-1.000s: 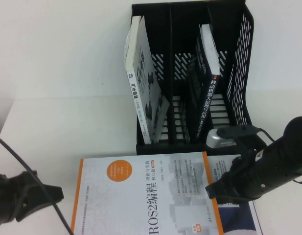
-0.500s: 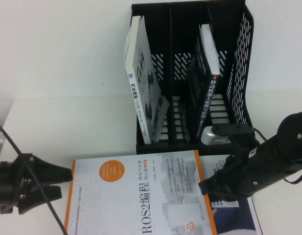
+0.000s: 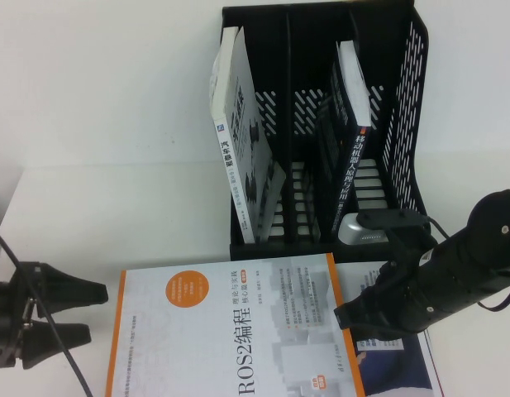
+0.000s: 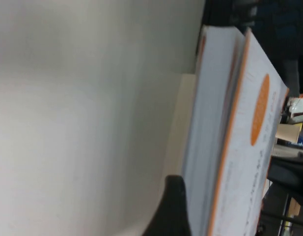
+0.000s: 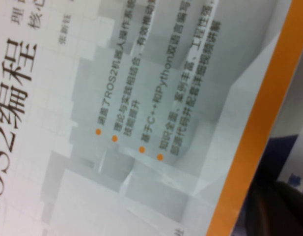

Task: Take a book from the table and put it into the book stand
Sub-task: Push book with right arm

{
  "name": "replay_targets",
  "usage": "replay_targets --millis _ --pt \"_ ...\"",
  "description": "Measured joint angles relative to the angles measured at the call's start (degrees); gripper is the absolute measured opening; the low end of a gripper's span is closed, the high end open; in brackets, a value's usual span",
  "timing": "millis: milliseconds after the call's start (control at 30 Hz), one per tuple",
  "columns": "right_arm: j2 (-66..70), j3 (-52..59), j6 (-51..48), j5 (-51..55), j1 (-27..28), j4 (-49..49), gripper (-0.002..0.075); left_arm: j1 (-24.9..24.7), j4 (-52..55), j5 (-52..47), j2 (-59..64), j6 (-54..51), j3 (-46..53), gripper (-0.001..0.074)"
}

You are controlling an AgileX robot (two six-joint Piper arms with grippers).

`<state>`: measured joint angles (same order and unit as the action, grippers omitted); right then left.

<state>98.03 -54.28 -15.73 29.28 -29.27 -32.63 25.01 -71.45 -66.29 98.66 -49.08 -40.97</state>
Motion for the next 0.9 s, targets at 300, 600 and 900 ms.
replay_targets --millis 300,600,900 --pt "0.26 0.0 -0.34 0.0 0.0 -2.39 0.0005 -2.83 -2.62 0.0 8.06 -1.86 -0.1 0.0592" --pt "0.61 0.0 -0.91 0.0 0.0 -4.61 0.0005 -6.83 -5.87 0.32 10.6 -3.65 -0.13 0.0592" --pt "1.74 -0.12 -3.35 -0.09 0.0 -9.14 0.0005 -10.97 -6.73 0.91 10.6 -4.69 -0.13 0.0586"
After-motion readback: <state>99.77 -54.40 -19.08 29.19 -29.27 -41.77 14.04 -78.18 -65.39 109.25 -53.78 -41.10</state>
